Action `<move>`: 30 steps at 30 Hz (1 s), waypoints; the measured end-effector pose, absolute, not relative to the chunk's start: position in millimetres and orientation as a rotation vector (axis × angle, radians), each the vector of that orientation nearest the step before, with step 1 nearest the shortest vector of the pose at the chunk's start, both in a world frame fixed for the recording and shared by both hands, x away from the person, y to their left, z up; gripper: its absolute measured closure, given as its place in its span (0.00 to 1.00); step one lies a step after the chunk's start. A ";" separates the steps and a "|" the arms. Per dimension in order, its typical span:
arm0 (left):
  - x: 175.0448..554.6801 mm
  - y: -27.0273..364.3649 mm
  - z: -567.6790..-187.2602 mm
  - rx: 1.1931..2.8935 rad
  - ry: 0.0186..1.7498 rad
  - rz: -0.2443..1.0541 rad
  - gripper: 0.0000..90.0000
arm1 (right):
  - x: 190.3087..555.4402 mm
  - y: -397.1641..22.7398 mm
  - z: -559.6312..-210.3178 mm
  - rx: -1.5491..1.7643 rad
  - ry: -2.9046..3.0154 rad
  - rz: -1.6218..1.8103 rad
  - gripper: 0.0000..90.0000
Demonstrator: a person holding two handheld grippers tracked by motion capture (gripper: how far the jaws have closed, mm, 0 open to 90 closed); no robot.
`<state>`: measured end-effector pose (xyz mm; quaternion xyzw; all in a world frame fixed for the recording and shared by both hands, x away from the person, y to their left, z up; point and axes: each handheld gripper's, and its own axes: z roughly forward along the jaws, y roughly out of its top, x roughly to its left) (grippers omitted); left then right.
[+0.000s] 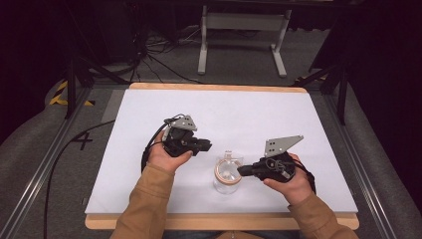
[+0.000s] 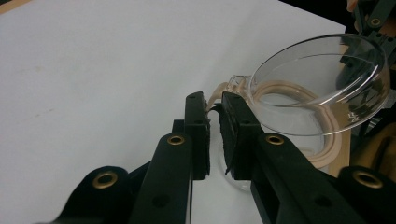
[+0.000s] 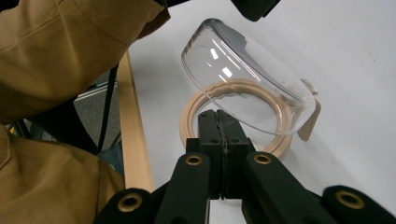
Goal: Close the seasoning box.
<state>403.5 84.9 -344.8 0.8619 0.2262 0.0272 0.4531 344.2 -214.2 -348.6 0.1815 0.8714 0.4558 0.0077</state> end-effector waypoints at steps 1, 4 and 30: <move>403.6 85.7 -344.5 2.134 0.558 0.072 0.90 | 344.1 -214.1 -348.3 0.566 2.735 1.412 1.00; 403.8 87.0 -344.0 2.144 0.558 0.079 0.90 | 343.9 -213.8 -347.8 0.564 2.779 1.347 1.00; 400.3 105.5 -345.4 2.137 0.645 0.112 0.83 | 358.9 -249.6 -330.2 0.699 2.609 1.277 0.78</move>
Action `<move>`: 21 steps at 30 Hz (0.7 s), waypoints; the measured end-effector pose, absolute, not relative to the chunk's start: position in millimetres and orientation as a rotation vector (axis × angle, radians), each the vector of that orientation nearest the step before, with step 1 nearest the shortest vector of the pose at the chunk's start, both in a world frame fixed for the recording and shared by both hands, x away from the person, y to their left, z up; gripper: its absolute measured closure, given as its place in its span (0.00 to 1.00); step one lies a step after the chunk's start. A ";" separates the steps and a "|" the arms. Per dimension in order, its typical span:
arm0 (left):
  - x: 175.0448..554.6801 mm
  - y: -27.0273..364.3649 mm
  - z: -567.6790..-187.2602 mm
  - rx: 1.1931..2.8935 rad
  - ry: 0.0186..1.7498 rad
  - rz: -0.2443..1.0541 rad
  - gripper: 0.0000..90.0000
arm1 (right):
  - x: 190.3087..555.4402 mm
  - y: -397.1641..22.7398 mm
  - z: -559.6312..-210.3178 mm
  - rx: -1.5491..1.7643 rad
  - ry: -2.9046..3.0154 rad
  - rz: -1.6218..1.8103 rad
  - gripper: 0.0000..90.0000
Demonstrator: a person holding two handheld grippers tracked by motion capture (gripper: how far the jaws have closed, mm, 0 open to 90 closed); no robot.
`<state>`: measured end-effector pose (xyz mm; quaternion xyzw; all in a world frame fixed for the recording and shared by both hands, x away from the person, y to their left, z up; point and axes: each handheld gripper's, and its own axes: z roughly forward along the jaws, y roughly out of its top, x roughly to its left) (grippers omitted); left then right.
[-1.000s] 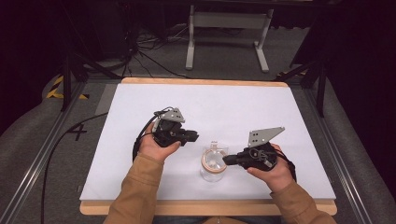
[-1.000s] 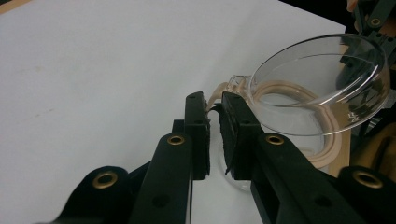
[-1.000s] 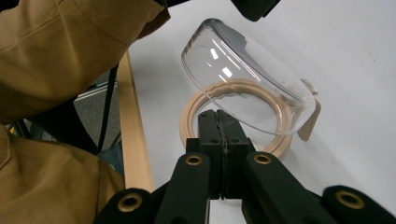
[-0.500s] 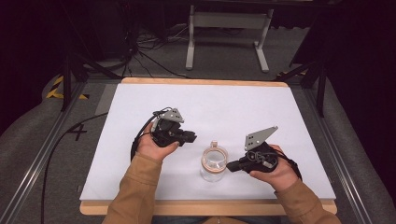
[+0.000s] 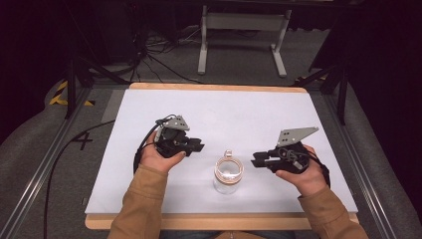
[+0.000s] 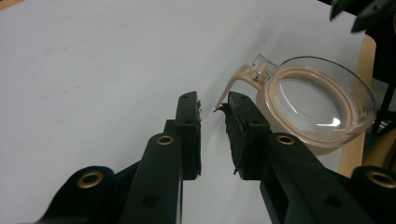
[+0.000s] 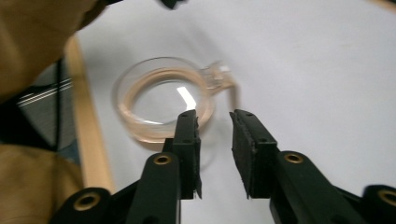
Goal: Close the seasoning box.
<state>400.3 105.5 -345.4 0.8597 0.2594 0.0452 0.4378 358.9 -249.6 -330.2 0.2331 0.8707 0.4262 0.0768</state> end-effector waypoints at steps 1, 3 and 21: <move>400.7 107.7 -345.2 2.144 0.648 0.120 0.82 | 361.0 -254.8 -328.9 0.721 2.583 1.269 0.76; 400.9 110.6 -346.4 2.134 0.667 0.131 0.82 | 366.9 -267.2 -327.7 0.767 2.529 1.264 0.74; 422.5 129.5 -381.1 2.153 0.801 0.186 0.74 | 413.2 -348.9 -373.2 1.140 2.379 1.114 0.64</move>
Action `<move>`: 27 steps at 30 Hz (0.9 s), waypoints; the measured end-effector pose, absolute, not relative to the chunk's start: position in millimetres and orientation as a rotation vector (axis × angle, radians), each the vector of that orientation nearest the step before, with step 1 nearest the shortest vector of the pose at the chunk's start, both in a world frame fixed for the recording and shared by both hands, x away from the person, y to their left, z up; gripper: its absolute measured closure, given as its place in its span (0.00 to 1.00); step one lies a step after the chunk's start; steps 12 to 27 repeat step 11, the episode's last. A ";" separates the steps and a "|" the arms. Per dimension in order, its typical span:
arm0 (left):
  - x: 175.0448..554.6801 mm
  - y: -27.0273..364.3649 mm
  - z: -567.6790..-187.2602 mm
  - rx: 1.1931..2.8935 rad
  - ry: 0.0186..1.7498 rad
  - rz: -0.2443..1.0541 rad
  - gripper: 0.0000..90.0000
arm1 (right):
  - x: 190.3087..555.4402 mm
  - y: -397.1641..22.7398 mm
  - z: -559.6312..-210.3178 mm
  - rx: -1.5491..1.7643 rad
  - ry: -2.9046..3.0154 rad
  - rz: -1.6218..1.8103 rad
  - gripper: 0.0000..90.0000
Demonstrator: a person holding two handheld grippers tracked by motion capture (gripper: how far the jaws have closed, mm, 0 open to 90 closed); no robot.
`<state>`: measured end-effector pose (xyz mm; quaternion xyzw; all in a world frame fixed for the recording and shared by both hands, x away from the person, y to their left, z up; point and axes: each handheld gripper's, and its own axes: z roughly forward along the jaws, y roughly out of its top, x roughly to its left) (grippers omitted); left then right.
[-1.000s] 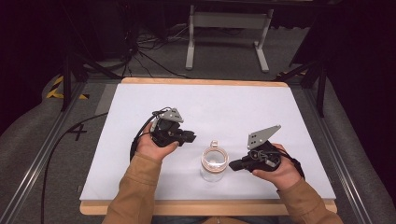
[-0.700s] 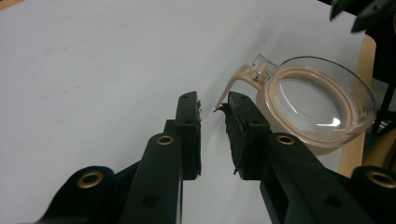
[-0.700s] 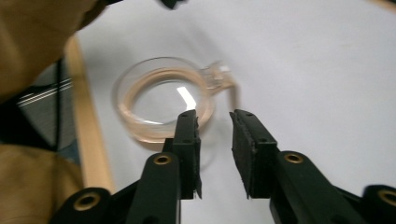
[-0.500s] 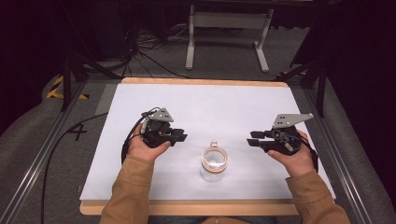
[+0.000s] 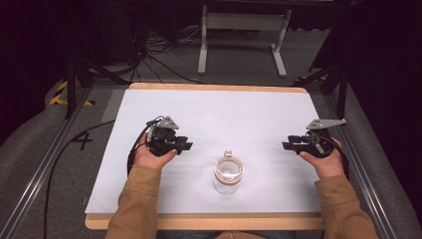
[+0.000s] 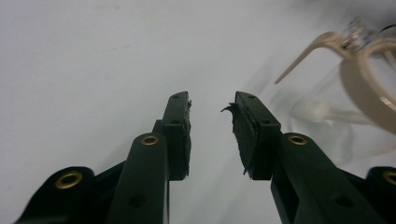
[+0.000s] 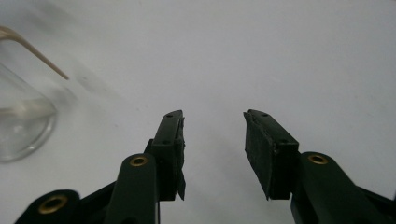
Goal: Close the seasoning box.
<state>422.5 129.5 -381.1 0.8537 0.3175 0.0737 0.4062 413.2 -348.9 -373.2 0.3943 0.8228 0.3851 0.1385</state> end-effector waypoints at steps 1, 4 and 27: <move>423.5 130.7 -384.7 2.158 0.825 0.206 0.73 | 415.3 -350.9 -377.3 1.159 2.381 1.100 0.64; 426.9 136.2 -390.3 2.163 0.842 0.198 0.72 | 421.0 -357.0 -389.3 1.206 2.391 1.044 0.63; 427.8 136.9 -391.3 2.168 0.844 0.199 0.69 | 423.7 -363.9 -395.7 1.252 2.368 1.048 0.62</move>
